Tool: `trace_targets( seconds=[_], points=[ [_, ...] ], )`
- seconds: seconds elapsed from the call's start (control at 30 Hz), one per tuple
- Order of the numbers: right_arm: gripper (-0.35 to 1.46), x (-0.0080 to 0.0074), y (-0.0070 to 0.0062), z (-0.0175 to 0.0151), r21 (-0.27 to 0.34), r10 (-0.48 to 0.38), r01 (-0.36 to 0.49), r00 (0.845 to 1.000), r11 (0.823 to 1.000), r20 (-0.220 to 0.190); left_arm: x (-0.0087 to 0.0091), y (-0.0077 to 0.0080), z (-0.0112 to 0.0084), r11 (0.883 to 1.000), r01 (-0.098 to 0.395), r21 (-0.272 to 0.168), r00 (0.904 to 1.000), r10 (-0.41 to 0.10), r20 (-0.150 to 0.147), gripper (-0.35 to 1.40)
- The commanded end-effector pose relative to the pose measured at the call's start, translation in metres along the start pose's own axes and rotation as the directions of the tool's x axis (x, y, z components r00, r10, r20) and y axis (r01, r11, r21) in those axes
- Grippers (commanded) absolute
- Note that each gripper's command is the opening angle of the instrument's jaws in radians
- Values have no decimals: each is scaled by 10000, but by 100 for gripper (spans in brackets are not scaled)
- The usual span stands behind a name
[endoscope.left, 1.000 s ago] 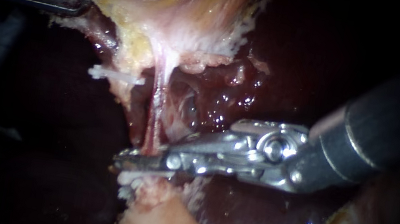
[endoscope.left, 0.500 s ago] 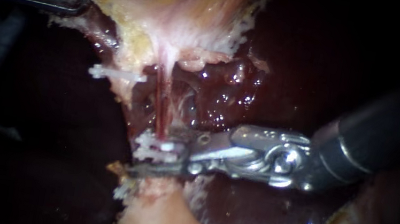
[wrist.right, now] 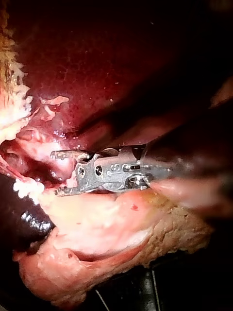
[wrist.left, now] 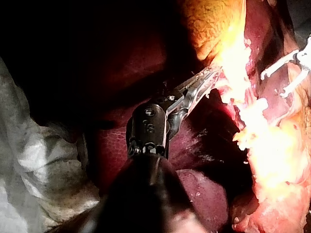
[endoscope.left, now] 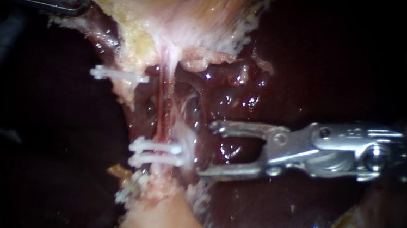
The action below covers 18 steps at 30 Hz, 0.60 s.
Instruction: Going back second clip right tube
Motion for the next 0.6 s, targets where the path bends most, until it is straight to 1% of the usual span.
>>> trace_targets(
  seconds=[0.03,0.17,0.37,0.43,0.5,0.6],
  points=[
    [50,0,0,-6,10,-8,8,10000,10000,2,0,0,0,10000,1,-2,10000,-1,0,-35],
    [50,-1,1,-24,55,-176,176,9998,9998,6,0,0,0,10000,1,-2,10000,-1,0,-35],
    [50,-3,2,-24,239,-422,421,9991,9988,2,-2,0,4,10000,-7,26,10000,7,-14,-35],
    [50,-3,2,-24,241,-482,482,9988,9985,2,-4,1,9,10000,-21,47,10000,21,-58,-35],
    [50,-3,2,-24,242,-541,541,9985,9982,2,-10,1,18,9999,-53,132,9999,54,-99,-35],
    [50,-3,1,-25,272,-542,542,9985,9982,1,-20,-1,33,9999,-113,77,9999,113,-24,-35]
  ],
)
